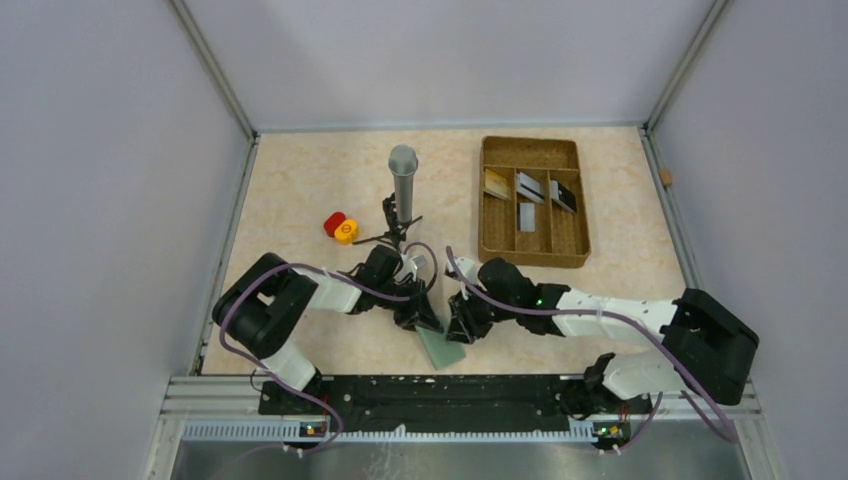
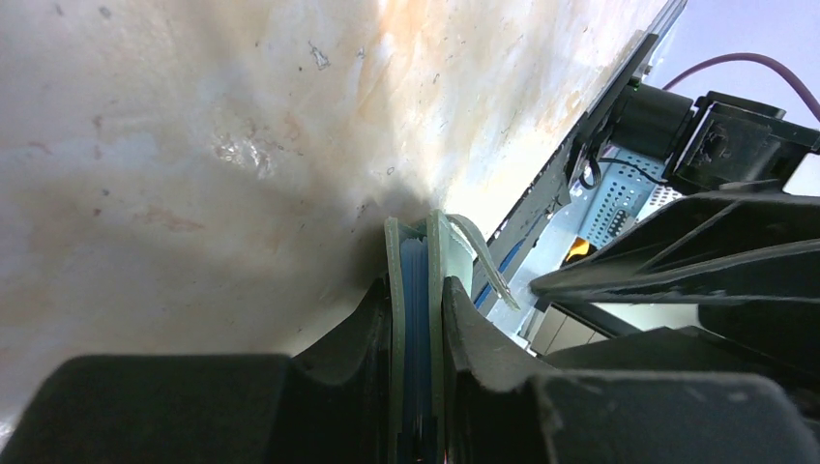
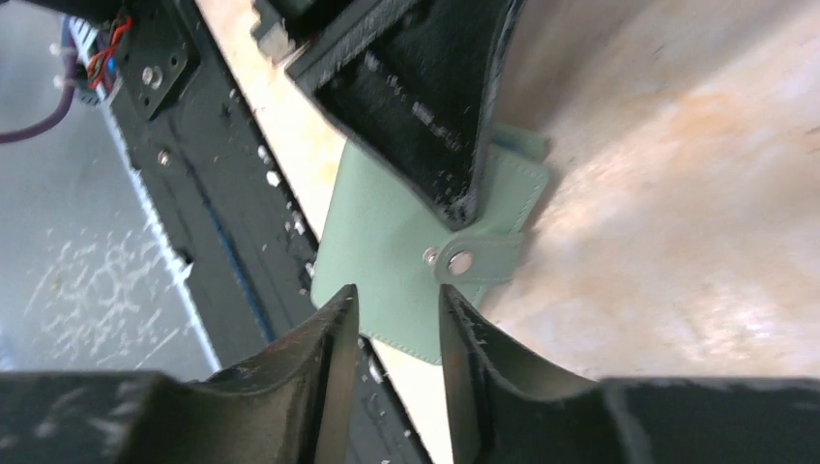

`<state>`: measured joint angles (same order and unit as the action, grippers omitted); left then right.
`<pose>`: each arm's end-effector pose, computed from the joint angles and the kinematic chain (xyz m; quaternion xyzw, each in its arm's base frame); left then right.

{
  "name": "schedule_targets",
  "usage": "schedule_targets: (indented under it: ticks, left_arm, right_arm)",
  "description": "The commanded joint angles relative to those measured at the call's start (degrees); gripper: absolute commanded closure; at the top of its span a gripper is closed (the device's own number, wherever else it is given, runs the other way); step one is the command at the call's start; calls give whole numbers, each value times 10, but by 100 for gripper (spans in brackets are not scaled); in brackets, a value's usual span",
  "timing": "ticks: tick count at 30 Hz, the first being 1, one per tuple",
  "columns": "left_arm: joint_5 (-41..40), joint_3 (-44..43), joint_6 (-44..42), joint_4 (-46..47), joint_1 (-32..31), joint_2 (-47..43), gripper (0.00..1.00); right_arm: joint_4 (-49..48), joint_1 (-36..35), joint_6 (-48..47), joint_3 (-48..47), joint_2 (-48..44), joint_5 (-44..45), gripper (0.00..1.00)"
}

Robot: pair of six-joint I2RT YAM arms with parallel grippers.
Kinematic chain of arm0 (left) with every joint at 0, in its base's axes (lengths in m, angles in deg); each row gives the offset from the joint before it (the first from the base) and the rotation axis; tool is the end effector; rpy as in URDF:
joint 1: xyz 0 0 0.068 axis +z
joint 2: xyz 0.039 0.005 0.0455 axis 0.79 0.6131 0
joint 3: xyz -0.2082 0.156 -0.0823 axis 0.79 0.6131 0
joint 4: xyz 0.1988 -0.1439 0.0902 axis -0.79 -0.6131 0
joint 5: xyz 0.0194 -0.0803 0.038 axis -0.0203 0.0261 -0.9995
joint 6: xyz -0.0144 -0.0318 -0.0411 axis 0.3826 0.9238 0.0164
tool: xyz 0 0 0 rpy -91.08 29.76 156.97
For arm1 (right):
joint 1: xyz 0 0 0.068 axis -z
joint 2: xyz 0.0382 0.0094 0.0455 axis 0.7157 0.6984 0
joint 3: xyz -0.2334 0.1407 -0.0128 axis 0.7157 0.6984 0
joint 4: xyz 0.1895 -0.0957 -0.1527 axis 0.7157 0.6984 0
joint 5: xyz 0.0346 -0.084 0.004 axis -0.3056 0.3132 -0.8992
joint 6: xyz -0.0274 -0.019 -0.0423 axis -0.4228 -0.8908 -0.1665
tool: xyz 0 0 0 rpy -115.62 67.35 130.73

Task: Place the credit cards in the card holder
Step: Close the card holder at the center of the board.

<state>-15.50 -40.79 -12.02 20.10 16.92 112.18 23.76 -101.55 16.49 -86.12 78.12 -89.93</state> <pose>0.1966 -0.1698 0.1029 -0.0333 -0.8848 0.4644 0.0162 0.1309 0.2171 0.1745 -0.3501 0.8278 0.3860 0.2078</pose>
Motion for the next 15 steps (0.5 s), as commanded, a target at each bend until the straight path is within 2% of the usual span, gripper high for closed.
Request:
schedule_targets:
  ticks: [1,3,5,9,12,15]
  left_arm:
    - [-145,19,-55,-26,-6,7,79]
    - [-163,22,-57,-29,-6,-20,68]
    - [-186,26,-60,-45,-6,-47,51]
    - [-239,26,-77,-96,-6,-110,35]
    - [-284,21,-92,-159,-7,-161,25]
    - [-323,16,-96,-213,-7,-202,22]
  right_arm:
    - [37,-6,2,-38,-33,90,58]
    - [57,-7,7,-48,-31,131,54]
    - [75,-6,12,-57,-29,163,52]
    - [96,-20,14,-70,-30,193,50]
    - [98,-31,23,-71,-29,206,50]
    - [94,-38,34,-68,-26,217,50]
